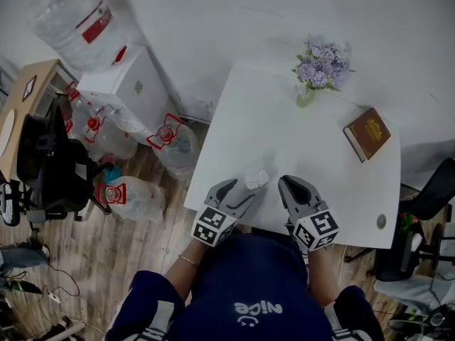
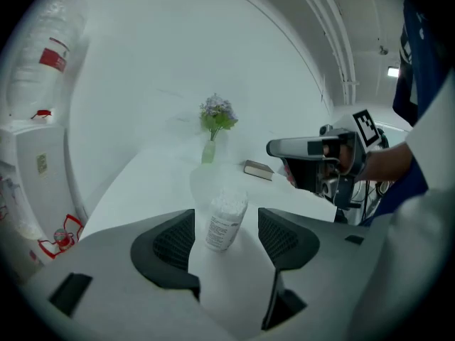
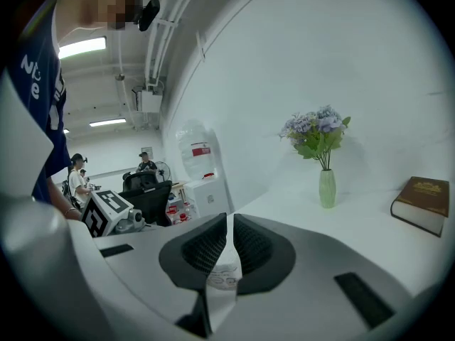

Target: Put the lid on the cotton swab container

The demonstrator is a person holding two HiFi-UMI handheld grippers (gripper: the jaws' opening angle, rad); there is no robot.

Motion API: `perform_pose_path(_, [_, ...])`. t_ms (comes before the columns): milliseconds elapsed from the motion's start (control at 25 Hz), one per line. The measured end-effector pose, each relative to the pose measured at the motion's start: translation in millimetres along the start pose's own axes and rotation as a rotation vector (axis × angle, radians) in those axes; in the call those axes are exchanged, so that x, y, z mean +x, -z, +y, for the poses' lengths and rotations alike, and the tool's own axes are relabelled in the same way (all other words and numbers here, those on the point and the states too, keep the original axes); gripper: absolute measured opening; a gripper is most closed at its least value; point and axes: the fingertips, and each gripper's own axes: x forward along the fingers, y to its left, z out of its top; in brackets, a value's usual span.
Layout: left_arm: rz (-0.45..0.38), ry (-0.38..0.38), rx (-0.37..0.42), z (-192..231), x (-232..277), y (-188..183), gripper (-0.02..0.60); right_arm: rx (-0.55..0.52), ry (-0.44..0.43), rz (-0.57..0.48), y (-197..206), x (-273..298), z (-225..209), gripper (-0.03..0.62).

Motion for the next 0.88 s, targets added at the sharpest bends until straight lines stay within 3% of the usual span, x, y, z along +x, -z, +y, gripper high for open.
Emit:
perform_pose_path(280, [0.088,0.033,0.067,-5,29,13,0.291,-0.036,-0.089,0.035,-16,21,-12,0.057])
perform_pose_path(440, [0.079,0.041,0.024,-5,41,12,0.29,0.072,-0.178,0.053,-17,37,-18,0.055])
perform_pose_path(880, [0.117,0.028,0.09,1,53,17,0.253,0.086,-0.23,0.113,-16,66,-37,0.057])
